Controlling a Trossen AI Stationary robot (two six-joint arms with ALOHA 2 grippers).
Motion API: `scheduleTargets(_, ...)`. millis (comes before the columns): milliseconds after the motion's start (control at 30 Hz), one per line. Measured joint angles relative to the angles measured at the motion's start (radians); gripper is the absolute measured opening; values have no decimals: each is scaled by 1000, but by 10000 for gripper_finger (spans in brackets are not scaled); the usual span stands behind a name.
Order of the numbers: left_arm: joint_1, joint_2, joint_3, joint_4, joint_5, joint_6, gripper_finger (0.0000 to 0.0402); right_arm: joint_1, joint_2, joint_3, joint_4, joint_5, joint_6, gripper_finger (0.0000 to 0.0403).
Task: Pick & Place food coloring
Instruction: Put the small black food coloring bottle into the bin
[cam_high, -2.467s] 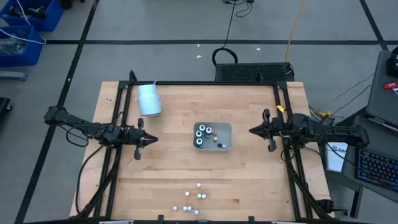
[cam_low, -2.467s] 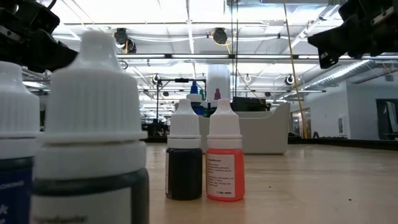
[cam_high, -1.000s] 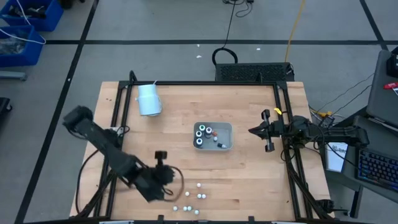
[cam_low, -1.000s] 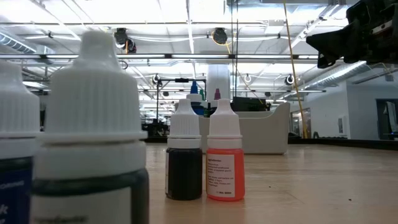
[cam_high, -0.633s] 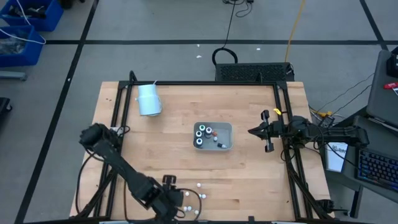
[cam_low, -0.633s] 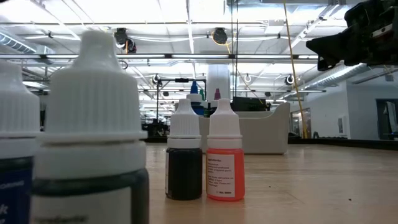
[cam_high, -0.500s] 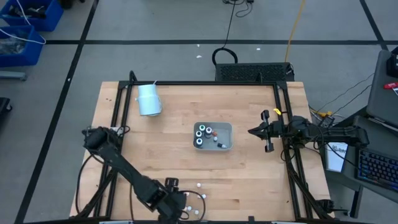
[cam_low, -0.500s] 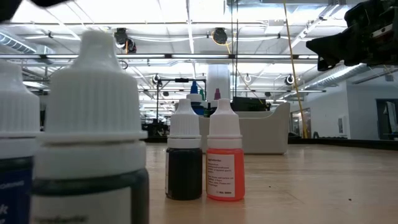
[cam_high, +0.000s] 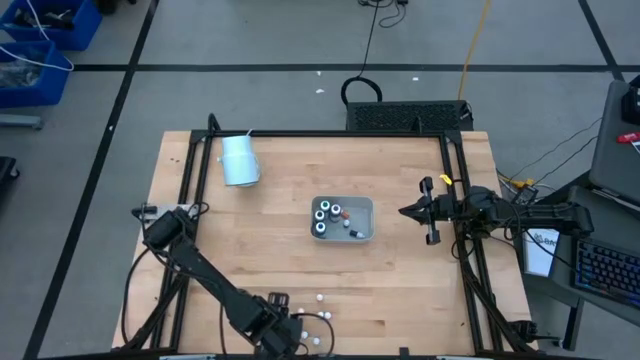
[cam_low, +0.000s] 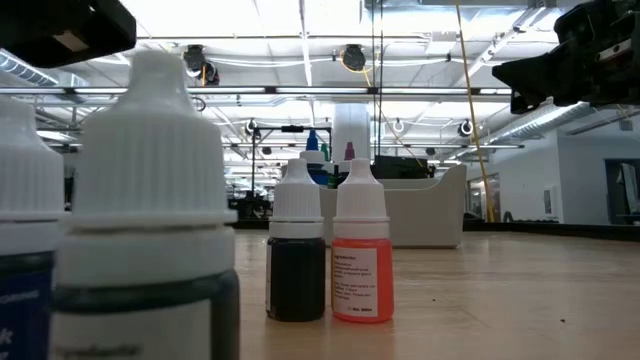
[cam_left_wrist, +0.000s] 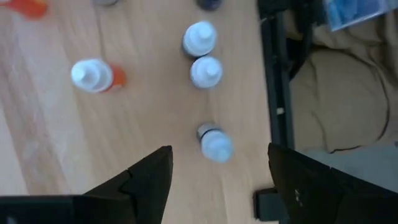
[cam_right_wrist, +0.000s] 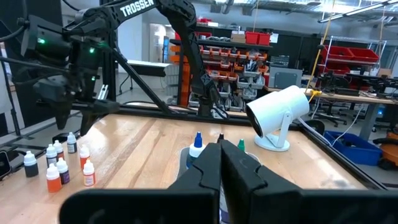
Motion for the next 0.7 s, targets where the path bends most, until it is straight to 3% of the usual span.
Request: scheduleTargets(700,6,63,0,72,52,39,266,0,0,0,0,0,0,0)
